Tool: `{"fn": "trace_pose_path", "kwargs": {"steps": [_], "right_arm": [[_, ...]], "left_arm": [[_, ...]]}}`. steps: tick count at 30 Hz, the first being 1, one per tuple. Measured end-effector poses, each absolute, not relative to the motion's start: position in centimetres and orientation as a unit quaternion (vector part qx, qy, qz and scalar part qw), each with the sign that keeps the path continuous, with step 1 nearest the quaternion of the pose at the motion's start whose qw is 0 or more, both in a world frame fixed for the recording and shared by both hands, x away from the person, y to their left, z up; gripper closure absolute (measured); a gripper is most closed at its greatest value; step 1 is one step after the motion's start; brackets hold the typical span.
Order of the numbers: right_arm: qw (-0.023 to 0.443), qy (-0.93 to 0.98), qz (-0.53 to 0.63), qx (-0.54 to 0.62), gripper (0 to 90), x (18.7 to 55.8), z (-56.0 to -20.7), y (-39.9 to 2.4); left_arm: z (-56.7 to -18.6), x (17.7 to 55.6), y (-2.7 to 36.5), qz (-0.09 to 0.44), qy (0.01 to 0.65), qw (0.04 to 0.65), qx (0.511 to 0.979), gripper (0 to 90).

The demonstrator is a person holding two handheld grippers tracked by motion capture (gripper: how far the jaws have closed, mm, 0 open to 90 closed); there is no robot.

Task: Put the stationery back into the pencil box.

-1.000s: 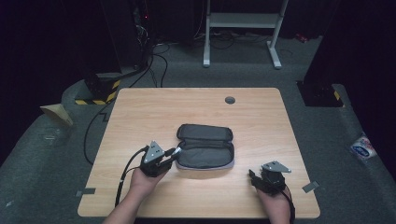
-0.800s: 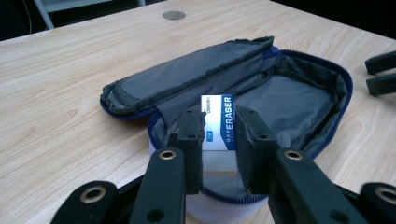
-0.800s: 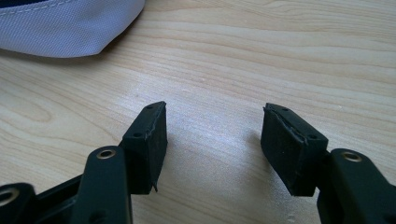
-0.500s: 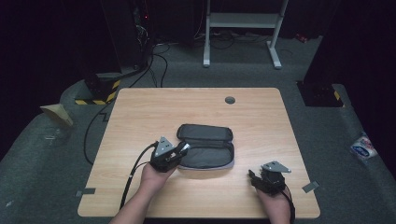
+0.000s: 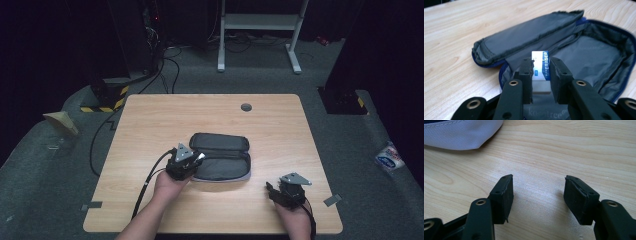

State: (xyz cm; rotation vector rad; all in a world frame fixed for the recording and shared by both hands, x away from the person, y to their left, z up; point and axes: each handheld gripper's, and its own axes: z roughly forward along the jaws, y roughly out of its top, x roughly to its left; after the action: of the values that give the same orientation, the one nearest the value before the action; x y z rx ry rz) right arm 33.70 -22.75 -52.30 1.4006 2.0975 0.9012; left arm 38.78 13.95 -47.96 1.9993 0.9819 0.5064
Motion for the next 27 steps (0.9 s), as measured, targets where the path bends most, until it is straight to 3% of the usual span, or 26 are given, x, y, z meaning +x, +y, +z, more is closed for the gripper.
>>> {"fn": "trace_pose_path", "kwargs": {"steps": [18, 27], "right_arm": [[0.230, 0.762, 0.328, 0.509, 40.7, 33.7, -52.3, -22.7], [0.230, 0.762, 0.327, 0.509, 40.7, 33.7, -52.3, -22.7]], "left_arm": [[-48.9, 39.2, 13.3, 0.205, 0.400, 0.372, 0.812, 72.4], [-48.8, 39.3, 13.5, 0.202, 0.402, 0.382, 0.808, 71.4]]}}
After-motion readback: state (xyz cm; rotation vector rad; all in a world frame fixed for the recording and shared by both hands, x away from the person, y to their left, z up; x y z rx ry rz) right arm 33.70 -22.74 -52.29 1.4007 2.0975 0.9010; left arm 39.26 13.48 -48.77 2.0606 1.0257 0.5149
